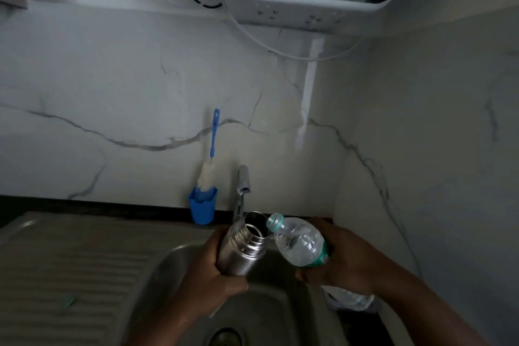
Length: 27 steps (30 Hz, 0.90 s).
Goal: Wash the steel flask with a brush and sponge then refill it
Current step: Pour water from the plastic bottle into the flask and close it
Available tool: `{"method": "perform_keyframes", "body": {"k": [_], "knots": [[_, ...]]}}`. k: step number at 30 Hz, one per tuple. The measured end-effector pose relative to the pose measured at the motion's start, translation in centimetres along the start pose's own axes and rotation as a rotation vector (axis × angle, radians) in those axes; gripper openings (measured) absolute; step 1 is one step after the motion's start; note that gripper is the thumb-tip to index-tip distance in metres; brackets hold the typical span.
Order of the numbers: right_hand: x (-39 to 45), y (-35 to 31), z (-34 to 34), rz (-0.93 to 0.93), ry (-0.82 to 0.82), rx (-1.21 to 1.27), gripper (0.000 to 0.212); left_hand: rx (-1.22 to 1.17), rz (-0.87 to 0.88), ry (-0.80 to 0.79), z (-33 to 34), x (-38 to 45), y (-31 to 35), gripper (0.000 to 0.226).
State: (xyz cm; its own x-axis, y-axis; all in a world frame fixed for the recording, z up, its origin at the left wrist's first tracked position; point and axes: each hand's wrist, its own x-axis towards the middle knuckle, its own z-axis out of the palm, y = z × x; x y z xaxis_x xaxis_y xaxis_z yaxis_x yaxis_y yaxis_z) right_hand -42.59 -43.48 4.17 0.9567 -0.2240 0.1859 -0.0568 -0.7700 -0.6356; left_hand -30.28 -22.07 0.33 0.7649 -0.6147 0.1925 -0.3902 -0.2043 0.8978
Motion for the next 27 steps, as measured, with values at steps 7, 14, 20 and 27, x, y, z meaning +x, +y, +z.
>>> {"method": "perform_keyframes", "body": {"k": [7, 14, 20, 27], "knots": [[0.9, 3.1, 1.6, 0.005, -0.088, 0.011, 0.064, 0.017, -0.054, 0.078, 1.7, 0.4, -4.2, 0.084], [3.0, 5.0, 4.1, 0.052, -0.186, 0.037, 0.057, -0.005, -0.135, 0.104, 2.2, 1.1, -8.6, 0.084], [3.9, 6.7, 6.0, 0.092, -0.251, 0.043, 0.07, 0.018, -0.215, 0.1, 2.5, 1.5, -11.4, 0.082], [4.0, 7.7, 6.8, 0.148, -0.284, -0.027, 0.075, 0.065, -0.227, 0.065, 2.5, 1.8, -13.6, 0.091]]}}
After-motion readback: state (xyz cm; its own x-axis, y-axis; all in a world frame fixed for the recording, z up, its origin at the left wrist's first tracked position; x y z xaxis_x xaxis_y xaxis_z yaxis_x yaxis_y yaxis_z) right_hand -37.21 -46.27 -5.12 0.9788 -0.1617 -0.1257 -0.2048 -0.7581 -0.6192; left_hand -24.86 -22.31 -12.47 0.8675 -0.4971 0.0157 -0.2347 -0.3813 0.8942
